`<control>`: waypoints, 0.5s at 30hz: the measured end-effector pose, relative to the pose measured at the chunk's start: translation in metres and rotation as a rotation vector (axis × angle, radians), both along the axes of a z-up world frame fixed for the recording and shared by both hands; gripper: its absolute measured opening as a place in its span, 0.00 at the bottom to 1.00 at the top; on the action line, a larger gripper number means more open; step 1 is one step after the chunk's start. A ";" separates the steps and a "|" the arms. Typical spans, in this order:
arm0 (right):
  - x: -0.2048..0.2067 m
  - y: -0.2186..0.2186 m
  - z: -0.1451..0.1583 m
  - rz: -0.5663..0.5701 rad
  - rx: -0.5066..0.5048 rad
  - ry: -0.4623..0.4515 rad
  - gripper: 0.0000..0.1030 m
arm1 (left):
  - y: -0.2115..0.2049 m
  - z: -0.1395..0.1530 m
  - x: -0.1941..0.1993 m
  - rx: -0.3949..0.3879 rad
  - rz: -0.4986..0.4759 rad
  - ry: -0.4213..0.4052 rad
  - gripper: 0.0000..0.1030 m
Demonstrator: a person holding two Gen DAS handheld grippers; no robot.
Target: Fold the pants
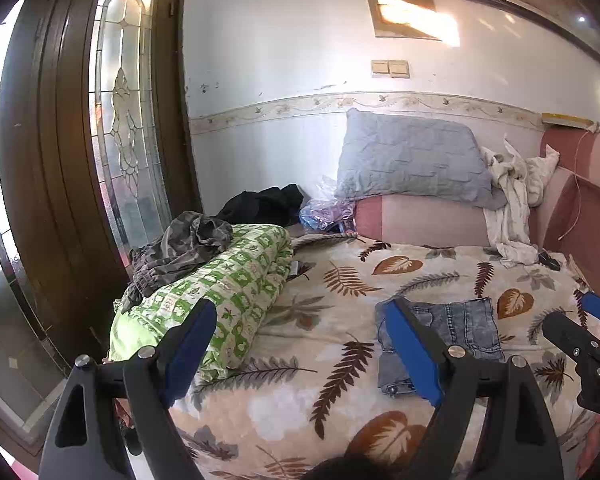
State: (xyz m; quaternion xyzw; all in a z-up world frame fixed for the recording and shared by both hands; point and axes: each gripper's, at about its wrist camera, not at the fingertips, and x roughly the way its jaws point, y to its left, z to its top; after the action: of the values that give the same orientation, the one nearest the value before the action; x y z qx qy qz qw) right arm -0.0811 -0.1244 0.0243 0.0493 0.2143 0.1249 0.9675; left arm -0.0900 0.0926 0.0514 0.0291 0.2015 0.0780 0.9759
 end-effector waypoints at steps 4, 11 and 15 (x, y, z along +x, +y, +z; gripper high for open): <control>0.002 0.003 0.000 -0.001 -0.016 -0.004 0.98 | -0.004 -0.001 0.002 -0.002 -0.014 0.006 0.84; 0.008 0.003 -0.005 -0.003 -0.019 0.014 0.98 | -0.009 -0.005 0.007 -0.004 -0.036 0.021 0.84; 0.014 0.004 -0.008 -0.005 -0.026 0.025 0.98 | -0.010 -0.008 0.011 -0.002 -0.041 0.028 0.84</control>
State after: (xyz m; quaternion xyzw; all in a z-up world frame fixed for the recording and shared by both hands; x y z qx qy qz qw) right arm -0.0673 -0.1199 0.0165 0.0387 0.2279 0.1191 0.9656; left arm -0.0790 0.0825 0.0432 0.0334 0.2144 0.0573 0.9745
